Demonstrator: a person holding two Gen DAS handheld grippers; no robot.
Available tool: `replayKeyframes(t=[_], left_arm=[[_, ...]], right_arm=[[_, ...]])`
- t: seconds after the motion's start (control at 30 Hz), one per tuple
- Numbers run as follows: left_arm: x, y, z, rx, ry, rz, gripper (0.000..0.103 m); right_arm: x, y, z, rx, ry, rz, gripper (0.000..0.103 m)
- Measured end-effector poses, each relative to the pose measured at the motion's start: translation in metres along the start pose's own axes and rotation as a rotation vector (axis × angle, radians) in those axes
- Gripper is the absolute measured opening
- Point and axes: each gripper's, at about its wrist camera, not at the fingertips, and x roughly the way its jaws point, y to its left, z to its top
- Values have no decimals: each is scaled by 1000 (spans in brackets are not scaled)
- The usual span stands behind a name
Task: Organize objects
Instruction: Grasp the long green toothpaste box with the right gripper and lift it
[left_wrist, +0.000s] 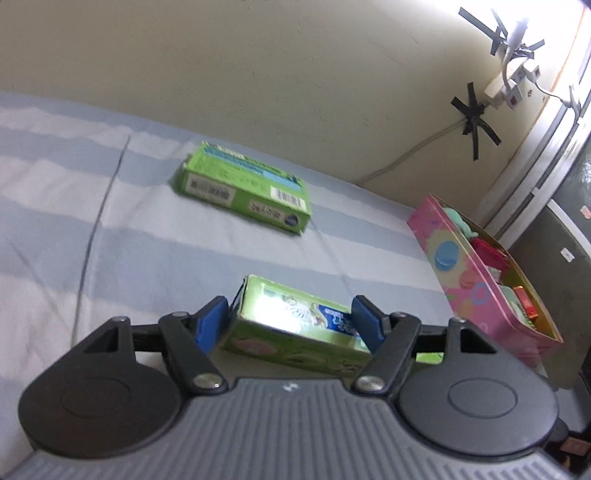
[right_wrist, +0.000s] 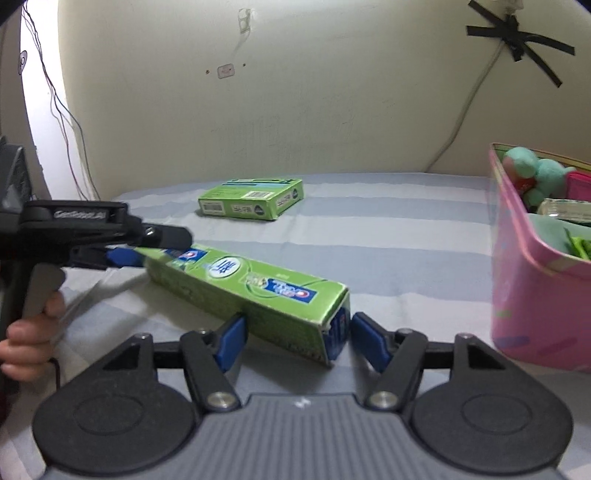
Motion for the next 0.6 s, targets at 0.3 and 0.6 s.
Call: replayKeyframes(t=[0.3, 0.6], left_arm=[[-12, -28, -20, 25, 16, -59, 75], [-14, -99, 16, 141, -72, -141, 74]], right_arm=[[-46, -12, -23, -1, -32, -47, 63], [-102, -44, -1, 32, -215, -120, 63]])
